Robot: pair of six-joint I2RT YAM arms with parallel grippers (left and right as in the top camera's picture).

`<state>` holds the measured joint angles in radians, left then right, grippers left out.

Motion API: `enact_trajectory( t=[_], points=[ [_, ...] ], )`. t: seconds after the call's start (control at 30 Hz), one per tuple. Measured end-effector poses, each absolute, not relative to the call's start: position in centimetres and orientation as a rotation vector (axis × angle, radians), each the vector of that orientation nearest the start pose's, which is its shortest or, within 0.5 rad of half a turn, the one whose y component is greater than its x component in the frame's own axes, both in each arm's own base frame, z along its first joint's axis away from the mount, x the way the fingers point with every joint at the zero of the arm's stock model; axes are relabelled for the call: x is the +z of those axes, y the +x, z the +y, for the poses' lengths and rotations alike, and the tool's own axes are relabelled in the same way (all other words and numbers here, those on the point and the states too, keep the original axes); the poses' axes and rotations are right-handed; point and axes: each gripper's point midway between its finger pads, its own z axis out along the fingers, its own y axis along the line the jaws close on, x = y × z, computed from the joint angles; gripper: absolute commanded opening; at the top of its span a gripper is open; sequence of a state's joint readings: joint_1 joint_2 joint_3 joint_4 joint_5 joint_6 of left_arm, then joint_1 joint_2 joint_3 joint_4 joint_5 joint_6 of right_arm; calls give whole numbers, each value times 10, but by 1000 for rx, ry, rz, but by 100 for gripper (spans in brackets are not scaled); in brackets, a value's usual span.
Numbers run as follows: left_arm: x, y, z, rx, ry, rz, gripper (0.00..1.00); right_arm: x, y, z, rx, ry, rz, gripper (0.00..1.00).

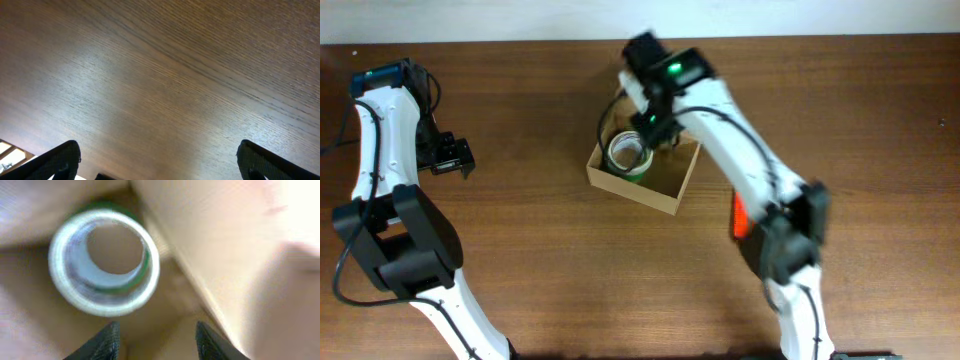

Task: Pack container
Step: 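Place the white tape into the box beside the green tape, then grasp the orange box cutter with the right gripper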

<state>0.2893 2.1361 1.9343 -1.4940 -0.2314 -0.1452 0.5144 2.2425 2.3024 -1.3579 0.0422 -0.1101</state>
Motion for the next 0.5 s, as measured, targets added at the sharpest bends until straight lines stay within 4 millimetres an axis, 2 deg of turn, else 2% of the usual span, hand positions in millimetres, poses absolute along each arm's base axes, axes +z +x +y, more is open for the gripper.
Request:
enact_trajectory(
  t=[0.1, 0.17, 0.2, 0.23, 0.27, 0.33, 0.37, 0.43, 0.5],
  points=[
    [107, 356, 147, 363, -680, 3190, 100, 265, 418, 216, 32, -774, 2512, 54],
    [107, 356, 147, 363, -681, 3190, 100, 342, 400, 188, 42, -666, 2343, 55],
    [107, 356, 147, 363, -681, 3191, 100, 379, 388, 167, 40, -591, 2261, 57],
    [107, 356, 147, 363, -681, 3191, 100, 405, 376, 144, 33, -520, 2200, 60],
    [107, 356, 147, 363, -681, 3190, 100, 425, 361, 113, 7, -429, 2158, 61],
    [107, 356, 147, 363, -680, 3190, 100, 438, 333, 61, -59, -263, 2137, 63],
    [107, 356, 147, 364, -679, 3191, 100, 434, 322, 46, -73, -206, 2147, 64],
    [107, 356, 147, 363, -679, 3190, 100, 400, 307, 28, -87, -129, 2242, 67],
    [107, 356, 147, 363, -679, 3191, 100, 336, 307, 23, -83, -84, 2422, 69]
  ],
)
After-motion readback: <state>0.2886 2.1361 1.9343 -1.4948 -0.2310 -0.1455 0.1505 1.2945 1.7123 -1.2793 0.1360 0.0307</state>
